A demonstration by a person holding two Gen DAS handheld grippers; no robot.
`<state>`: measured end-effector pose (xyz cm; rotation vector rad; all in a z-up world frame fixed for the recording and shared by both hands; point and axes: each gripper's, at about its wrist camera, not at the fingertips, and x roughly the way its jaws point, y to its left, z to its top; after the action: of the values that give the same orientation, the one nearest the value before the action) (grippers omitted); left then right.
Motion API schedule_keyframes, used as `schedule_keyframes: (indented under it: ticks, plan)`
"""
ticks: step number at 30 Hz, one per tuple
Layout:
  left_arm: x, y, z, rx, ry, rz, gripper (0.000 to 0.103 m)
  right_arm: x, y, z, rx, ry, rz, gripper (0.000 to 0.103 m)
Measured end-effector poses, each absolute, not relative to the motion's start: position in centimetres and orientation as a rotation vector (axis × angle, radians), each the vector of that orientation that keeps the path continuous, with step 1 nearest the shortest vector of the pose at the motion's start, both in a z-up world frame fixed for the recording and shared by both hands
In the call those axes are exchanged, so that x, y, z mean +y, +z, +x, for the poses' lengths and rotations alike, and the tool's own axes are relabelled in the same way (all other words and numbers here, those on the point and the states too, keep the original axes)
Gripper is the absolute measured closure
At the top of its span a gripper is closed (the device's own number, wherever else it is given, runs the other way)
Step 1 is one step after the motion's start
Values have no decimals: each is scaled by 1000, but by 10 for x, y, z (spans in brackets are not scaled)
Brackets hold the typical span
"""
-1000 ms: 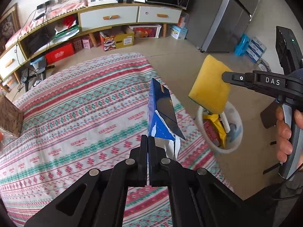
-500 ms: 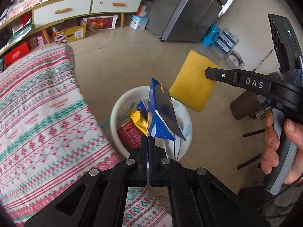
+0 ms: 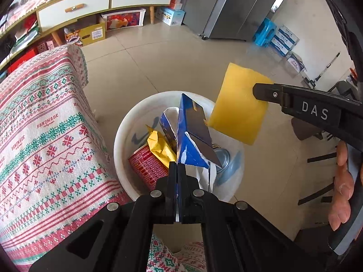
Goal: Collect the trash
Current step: 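Carry the tissue box and sponge over the white bin and open both tools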
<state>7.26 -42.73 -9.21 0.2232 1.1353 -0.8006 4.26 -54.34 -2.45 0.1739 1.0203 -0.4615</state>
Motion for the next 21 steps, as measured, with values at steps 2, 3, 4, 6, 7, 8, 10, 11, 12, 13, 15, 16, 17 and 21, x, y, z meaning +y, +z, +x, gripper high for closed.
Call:
schedule_keyframes:
  ticks: [2,3,4,6,7,8,10,11,12,13,15,16,17,21]
  plan:
    - [-424,-94,79,1143,-787,192,103,-544,-25,44,1022,-464,171,86]
    - [-422,-95,83,1161,-795,155,103,-545,-26,44,1023,-470,165,86]
    - [-421,-98,87,1188,-814,118,103,-544,-27,46,1025,-474,160,86]
    - [-425,-104,88,1232,-857,69,103,-544,-28,48,1026,-476,158,86]
    - [-427,-104,89,1229,-857,59,103,-544,-29,48,1025,-477,161,86]
    - [-429,-104,89,1222,-847,58,103,-545,-29,48,1023,-477,167,86]
    - [-430,-102,93,1216,-841,22,103,-547,-28,49,1020,-475,181,86]
    - [-431,-101,95,1208,-835,15,103,-548,-29,49,1020,-475,187,86]
    - [-432,-100,96,1198,-823,20,103,-547,-29,49,1020,-476,188,86]
    - [-434,-99,97,1188,-814,29,103,-547,-29,49,1019,-478,189,86]
    - [-442,-99,98,1164,-798,53,103,-548,-28,49,1011,-485,192,86]
    - [-446,-101,97,1151,-787,75,103,-547,-28,49,1006,-490,194,86]
    - [-448,-101,96,1131,-777,78,103,-548,-27,50,1003,-494,196,86]
    - [-446,-102,96,1090,-742,69,103,-545,-31,51,1024,-489,186,86]
